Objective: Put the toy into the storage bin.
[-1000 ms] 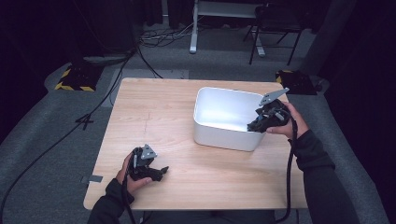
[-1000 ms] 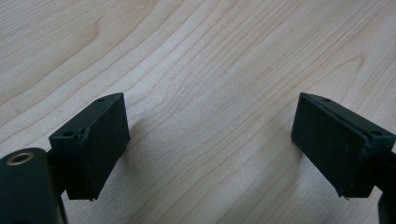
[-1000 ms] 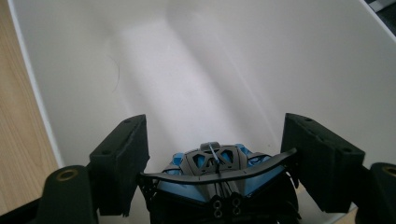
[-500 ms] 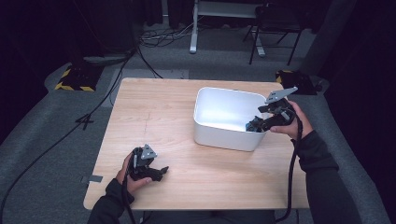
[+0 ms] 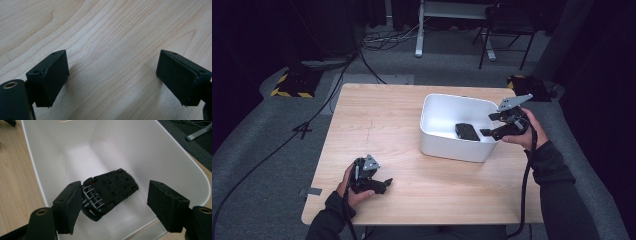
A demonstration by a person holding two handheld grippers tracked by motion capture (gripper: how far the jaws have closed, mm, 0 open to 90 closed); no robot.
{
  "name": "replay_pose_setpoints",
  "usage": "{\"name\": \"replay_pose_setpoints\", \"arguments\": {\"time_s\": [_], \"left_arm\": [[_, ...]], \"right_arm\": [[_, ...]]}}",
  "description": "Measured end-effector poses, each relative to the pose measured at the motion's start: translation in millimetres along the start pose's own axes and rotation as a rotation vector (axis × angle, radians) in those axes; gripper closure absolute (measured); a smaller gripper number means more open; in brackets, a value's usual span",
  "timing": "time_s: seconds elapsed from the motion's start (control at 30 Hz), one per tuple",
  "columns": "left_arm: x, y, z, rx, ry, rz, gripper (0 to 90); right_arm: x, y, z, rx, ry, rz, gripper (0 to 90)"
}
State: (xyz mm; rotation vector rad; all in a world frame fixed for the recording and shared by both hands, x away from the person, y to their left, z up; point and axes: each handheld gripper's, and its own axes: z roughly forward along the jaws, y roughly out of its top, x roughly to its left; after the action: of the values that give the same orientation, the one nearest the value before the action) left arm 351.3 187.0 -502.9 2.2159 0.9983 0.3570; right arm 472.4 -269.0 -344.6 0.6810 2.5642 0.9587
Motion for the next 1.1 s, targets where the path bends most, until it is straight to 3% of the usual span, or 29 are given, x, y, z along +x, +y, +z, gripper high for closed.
{"name": "replay_pose_setpoints", "arguments": {"time_s": [0.23, 0.33, 0.47, 1.1], "left_arm": [[0.1, 0.2, -0.3, 0.003, 0.000, 0.002, 11.1], [0.2, 0.2, -0.2, 0.002, 0.002, 0.004, 11.1], [0.2, 0.2, -0.2, 0.002, 0.002, 0.005, 11.1], [0.1, 0.1, -0.1, 0.000, 0.003, 0.004, 11.1]], "right_arm": [[2.8, -3.2, -2.3, -0.036, -0.026, 0.025, 26.4], [3.6, -4.8, -2.8, -0.033, -0.066, 0.025, 26.0], [3.7, -6.9, -4.5, -0.056, -0.067, 0.025, 24.5], [5.3, -16.4, -20.4, -0.131, -0.169, 0.072, 19.6]]}}
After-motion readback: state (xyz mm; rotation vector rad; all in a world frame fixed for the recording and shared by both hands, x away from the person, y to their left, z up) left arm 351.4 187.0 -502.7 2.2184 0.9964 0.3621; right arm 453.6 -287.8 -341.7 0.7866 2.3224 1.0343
